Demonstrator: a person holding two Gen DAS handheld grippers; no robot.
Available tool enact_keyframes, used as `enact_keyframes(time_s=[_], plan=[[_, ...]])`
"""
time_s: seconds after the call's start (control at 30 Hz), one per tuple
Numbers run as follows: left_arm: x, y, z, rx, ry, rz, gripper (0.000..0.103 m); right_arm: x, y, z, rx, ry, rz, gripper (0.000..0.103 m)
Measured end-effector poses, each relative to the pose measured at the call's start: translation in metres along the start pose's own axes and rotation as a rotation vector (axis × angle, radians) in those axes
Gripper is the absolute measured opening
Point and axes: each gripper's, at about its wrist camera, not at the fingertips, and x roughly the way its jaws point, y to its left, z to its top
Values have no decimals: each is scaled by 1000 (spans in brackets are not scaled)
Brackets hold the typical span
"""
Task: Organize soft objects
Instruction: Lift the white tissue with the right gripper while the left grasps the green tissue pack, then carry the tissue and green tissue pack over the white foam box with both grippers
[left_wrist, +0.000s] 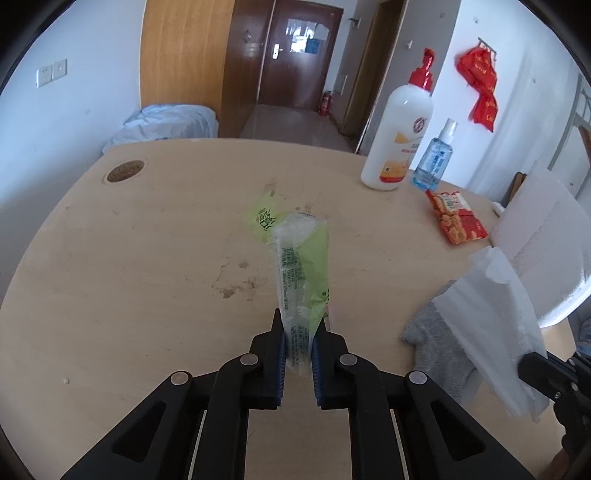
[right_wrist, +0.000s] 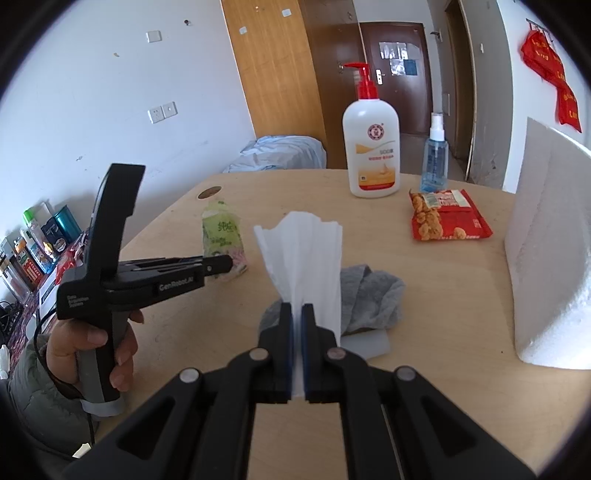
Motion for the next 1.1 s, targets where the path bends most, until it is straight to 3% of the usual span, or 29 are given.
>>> enact_keyframes(time_s=[0.43, 0.83, 1.1], plan=[[-60, -19, -8, 60, -121, -15, 12, -24, 7, 1, -5, -44, -8, 6], [-130, -43, -27, 88, -218, -59, 12, -75, 20, -4, -6, -138, -3, 6], [-170, -60, -42, 130, -322, -45, 13, -104, 27, -12, -17, -185, -12, 6]])
